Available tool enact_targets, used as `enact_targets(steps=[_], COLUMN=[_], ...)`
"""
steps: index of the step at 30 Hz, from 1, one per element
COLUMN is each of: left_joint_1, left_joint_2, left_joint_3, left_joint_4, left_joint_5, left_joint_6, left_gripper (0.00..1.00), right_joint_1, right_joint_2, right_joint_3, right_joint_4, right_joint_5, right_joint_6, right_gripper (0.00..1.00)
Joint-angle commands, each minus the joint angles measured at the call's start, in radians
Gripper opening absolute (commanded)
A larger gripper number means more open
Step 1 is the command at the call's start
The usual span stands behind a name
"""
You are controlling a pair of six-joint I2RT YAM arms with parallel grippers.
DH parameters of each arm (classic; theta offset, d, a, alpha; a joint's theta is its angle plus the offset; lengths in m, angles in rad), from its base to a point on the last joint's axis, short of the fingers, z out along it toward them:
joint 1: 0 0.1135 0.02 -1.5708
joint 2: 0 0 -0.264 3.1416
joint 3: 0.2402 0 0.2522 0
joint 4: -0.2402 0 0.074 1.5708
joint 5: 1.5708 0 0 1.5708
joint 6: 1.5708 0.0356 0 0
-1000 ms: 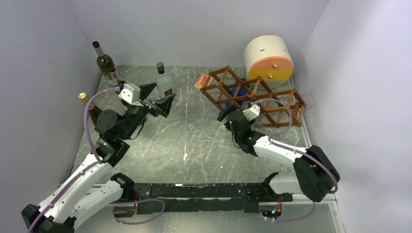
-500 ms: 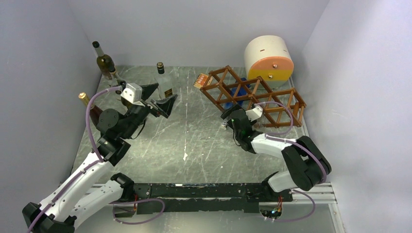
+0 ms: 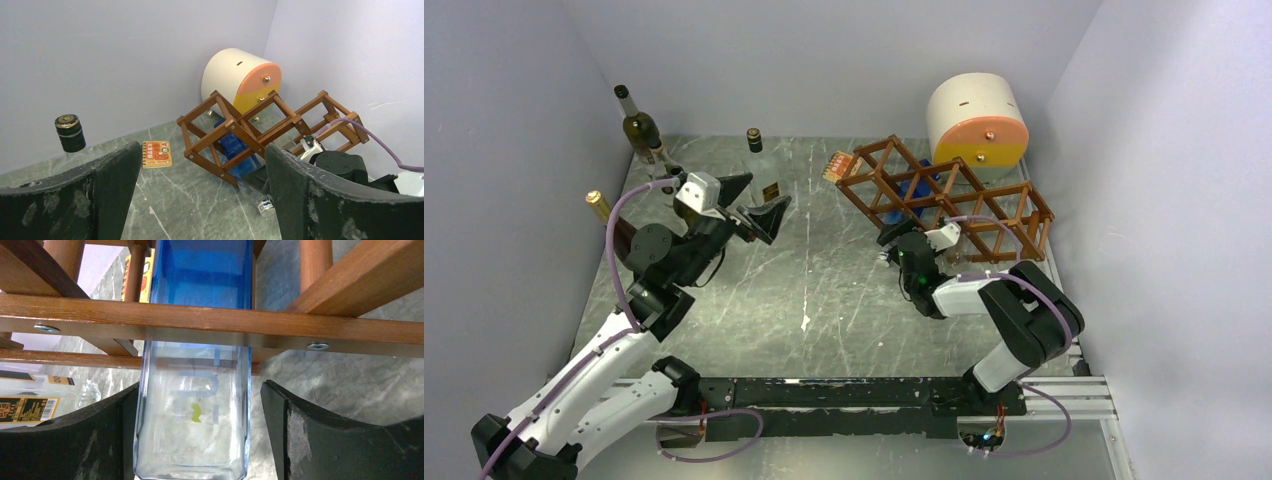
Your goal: Take the wine bottle off the wine rack
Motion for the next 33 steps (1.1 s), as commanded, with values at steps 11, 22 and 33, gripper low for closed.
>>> enact_targets(steps=[11, 22, 33], left_joint_1=[-0.004, -0.004, -0.005], left_joint_2=[0.004, 0.011, 0.013], left_joint_3=[-0.004, -0.003, -0.006], left_joint_4=[0.033, 0.035, 0.033], left_joint_5=[0.017, 0.02, 0.01], left_joint_6=[0.007, 0.005, 0.013], left_gripper=[0.95, 0.95, 0.95], right_joint_1=[-0.003, 0.082, 0.213], right_joint_2=[0.02, -0.085, -0.276], right_joint_3=[-0.033, -0.104, -0.182], right_joint_4=[0.13, 0.113, -0.04], right_joint_5=[0.028, 0.071, 0.101], right_joint_6=[0.022, 0.029, 0.09], right_gripper=[0.6, 0.39, 0.25])
